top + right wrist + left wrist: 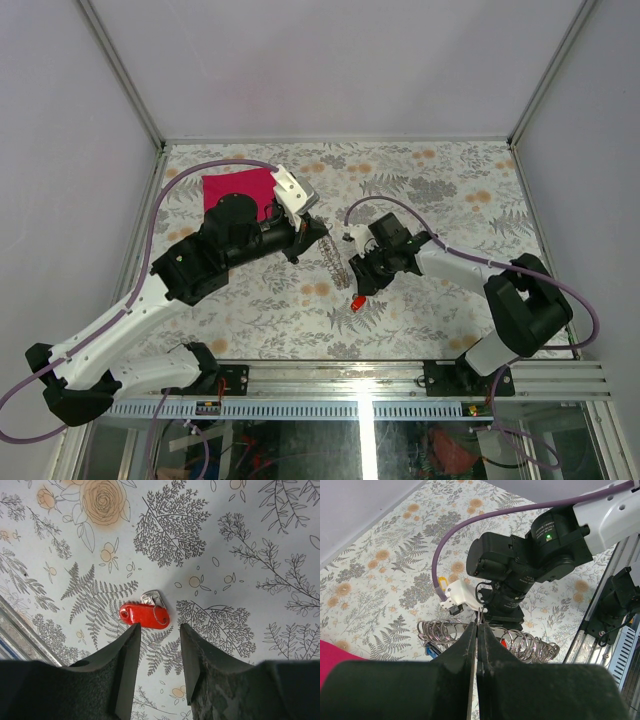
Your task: Put the keys on the keyring
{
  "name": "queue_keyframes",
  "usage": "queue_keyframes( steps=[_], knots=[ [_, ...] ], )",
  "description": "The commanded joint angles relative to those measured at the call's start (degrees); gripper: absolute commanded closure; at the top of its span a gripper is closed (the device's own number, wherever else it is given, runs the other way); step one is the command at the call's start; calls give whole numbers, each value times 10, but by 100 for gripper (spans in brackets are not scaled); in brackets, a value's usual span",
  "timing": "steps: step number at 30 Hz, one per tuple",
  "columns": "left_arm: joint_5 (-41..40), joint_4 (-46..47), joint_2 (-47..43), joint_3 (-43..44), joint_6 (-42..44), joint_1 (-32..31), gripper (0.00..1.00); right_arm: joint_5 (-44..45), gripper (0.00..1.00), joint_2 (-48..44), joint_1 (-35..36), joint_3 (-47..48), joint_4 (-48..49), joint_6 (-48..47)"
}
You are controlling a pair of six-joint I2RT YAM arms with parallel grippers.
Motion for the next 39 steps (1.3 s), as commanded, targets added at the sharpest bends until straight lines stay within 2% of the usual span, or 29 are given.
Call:
queue_keyframes(
  steps=[1,7,14,31,38,39],
  knots=[
    [-4,25,-7,9,0,1,100,-6,57,20,5,0,24,-4],
    [-2,25,-4,11,0,1,100,-9,57,30,5,5,9,-7],
    [1,25,-1,13,0,1,100,-23,62,49,6,8,-6,-12],
    [1,25,0,14,1,1,100,-33,84,55,6,12,5,-10],
    [0,24,-2,11,0,1,100,-42,100,54,6,12,5,-14],
    [-1,24,-3,11,0,1,100,-42,100,51,6,11,5,-14]
  ],
)
